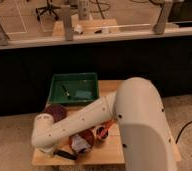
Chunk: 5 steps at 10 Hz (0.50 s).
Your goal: Place brush in tray
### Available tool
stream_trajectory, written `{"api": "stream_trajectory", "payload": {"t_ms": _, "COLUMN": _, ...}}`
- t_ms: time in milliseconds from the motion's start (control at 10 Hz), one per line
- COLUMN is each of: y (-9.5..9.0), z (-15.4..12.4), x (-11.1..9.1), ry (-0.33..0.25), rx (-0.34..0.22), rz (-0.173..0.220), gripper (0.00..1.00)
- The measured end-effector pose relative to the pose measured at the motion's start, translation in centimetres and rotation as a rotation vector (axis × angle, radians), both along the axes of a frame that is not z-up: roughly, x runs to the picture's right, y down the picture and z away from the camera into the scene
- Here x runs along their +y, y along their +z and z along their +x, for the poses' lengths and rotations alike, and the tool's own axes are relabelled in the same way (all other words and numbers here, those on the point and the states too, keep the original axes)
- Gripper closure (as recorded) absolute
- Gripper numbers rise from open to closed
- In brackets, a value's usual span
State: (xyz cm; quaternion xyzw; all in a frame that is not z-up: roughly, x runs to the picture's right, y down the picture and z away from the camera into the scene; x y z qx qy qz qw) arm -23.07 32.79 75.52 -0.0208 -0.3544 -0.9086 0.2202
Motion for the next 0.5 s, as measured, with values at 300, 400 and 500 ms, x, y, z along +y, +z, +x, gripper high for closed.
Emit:
{"api": "stream_trajectory", "payload": {"t_ms": 300, "y": -1.3, "z": 0.1, "x": -0.8, "ry": 0.008, "rx": -0.03, "rz": 0.02, "gripper": 0.89}}
{"api": "stream_trajectory", "payload": {"t_ms": 400, "y": -2.4, "z": 0.1, "x": -1.7, "ry": 0.01, "rx": -0.047, "rz": 0.039, "gripper": 0.89}}
{"api": "stream_trajectory", "payload": {"t_ms": 500, "y": -3.9, "z": 0.0, "x": -3.0, "ry": 0.01, "rx": -0.066, "rz": 0.061, "gripper": 0.89}}
